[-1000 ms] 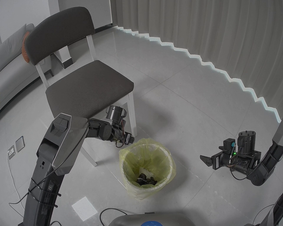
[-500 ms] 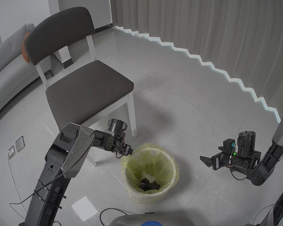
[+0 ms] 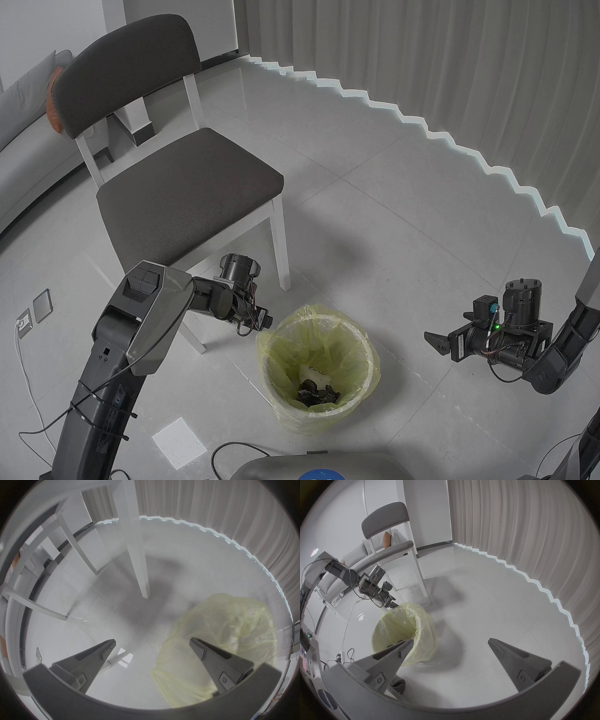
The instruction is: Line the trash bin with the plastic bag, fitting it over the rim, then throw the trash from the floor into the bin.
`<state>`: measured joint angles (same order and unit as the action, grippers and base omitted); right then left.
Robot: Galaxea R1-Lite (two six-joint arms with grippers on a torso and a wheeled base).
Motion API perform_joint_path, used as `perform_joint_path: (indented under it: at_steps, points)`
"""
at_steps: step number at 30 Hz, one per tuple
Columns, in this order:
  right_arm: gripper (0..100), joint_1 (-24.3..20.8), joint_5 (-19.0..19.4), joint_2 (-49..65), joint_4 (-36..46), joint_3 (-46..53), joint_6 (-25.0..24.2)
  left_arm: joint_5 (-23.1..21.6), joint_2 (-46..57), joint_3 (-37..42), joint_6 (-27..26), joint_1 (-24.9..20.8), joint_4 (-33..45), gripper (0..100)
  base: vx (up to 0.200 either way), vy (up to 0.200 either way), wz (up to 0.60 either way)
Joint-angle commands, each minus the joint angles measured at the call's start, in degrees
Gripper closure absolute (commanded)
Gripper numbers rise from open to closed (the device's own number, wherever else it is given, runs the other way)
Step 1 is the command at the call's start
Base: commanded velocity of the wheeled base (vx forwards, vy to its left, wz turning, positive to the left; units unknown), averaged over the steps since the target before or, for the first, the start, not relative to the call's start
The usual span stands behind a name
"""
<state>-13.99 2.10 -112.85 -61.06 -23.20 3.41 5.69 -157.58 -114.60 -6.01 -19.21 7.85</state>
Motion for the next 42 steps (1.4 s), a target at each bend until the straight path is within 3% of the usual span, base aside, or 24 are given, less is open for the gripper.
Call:
perform_joint_path:
  at_steps: [1,3,6,12,20,32,37,42]
  points:
    - [0,0.1,0.0,-0.2,0.0,0.0,0.1,0.1,4.6,0.0,0.0,0.8,-0.4,0,0.000,0.000,0.00]
    - [0,0.1,0.0,0.0,0.0,0.1,0.1,0.0,9.1,0.9,0.3,0.9,-0.8,0,0.000,0.000,0.00]
    - [0,0.1,0.0,0.3,0.0,0.2,0.3,-0.2,13.4,9.4,0.2,1.3,-2.8,0,0.000,0.000,0.00]
    - [0,0.0,0.0,0.4,0.0,0.8,0.8,-0.2,16.9,23.3,-0.6,1.9,-13.9,0,0.000,0.000,0.00]
    - [0,-0.3,0.0,-0.1,0.0,1.0,1.2,-0.2,15.9,30.3,-1.2,1.4,-19.8,0,0.000,0.000,0.00]
    - [0,-0.2,0.0,-0.3,0.0,0.9,1.2,-0.2,10.1,25.0,-1.3,-1.7,-19.5,0,0.000,0.000,0.00]
    - [0,0.0,0.0,-0.9,0.0,0.7,1.2,-0.2,6.2,19.3,-1.7,-2.6,-18.7,0,0.000,0.000,0.00]
    - [0,0.1,0.0,-1.7,0.0,0.3,1.2,-0.2,1.7,7.3,-1.6,-3.4,-10.8,0,0.000,0.000,0.00]
